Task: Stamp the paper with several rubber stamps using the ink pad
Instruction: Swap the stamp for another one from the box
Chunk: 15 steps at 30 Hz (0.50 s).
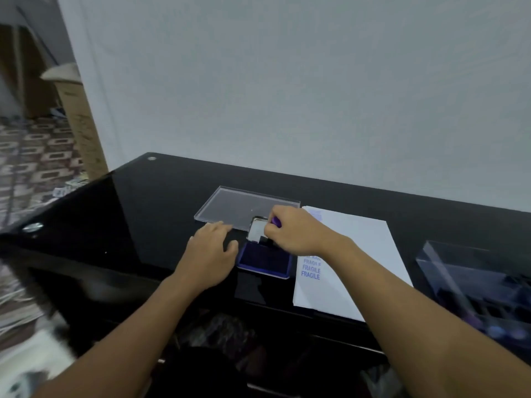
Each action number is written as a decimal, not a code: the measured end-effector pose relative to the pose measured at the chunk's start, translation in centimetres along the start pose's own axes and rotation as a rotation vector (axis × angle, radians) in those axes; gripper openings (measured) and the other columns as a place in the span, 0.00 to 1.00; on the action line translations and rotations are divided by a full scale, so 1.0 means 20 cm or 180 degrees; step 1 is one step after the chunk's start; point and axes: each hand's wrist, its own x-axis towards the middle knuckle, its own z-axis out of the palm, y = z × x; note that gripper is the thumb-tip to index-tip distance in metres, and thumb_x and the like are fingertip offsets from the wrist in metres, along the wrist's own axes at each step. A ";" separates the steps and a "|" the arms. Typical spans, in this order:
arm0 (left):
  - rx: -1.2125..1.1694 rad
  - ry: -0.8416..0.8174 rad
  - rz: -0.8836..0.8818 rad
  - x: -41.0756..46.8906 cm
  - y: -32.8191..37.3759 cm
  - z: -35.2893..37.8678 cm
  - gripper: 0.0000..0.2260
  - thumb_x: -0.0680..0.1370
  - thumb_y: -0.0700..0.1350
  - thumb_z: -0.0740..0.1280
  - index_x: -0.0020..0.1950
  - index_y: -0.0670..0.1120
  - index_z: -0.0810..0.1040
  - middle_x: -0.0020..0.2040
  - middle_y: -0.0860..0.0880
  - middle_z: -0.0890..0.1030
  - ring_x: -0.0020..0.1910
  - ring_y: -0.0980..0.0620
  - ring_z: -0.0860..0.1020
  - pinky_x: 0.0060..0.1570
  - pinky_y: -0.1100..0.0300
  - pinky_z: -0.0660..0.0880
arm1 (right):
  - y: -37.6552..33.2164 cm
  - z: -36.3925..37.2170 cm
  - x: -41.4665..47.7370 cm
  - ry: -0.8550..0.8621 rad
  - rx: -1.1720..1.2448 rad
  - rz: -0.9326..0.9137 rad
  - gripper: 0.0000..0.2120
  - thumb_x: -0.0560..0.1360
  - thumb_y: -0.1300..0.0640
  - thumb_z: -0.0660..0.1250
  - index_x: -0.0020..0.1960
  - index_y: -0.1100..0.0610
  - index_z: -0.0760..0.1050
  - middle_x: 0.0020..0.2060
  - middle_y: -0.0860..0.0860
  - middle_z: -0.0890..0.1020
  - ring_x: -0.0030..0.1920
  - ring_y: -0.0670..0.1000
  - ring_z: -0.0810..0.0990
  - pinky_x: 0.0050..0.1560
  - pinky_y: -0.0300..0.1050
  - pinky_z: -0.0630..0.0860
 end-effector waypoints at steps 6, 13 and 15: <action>0.0209 -0.0028 0.0003 0.01 -0.05 0.04 0.21 0.84 0.49 0.57 0.77 0.48 0.67 0.80 0.49 0.62 0.80 0.49 0.55 0.76 0.39 0.50 | -0.02 0.10 0.07 -0.0003 -0.0120 -0.0035 0.10 0.79 0.50 0.59 0.48 0.57 0.72 0.43 0.53 0.79 0.44 0.55 0.77 0.44 0.49 0.73; 0.0422 -0.0043 0.0035 -0.01 -0.09 0.08 0.23 0.84 0.51 0.54 0.80 0.50 0.60 0.82 0.49 0.55 0.81 0.50 0.50 0.78 0.42 0.47 | -0.03 0.17 0.12 -0.0019 -0.0289 -0.0061 0.09 0.79 0.50 0.59 0.42 0.52 0.68 0.40 0.52 0.76 0.39 0.53 0.75 0.38 0.47 0.70; 0.0511 -0.0037 0.0046 -0.01 -0.09 0.09 0.24 0.84 0.51 0.55 0.80 0.49 0.60 0.81 0.49 0.56 0.80 0.50 0.52 0.78 0.43 0.48 | -0.04 0.18 0.13 0.0038 -0.0377 -0.0056 0.09 0.79 0.50 0.59 0.44 0.54 0.68 0.40 0.53 0.76 0.40 0.55 0.76 0.40 0.49 0.73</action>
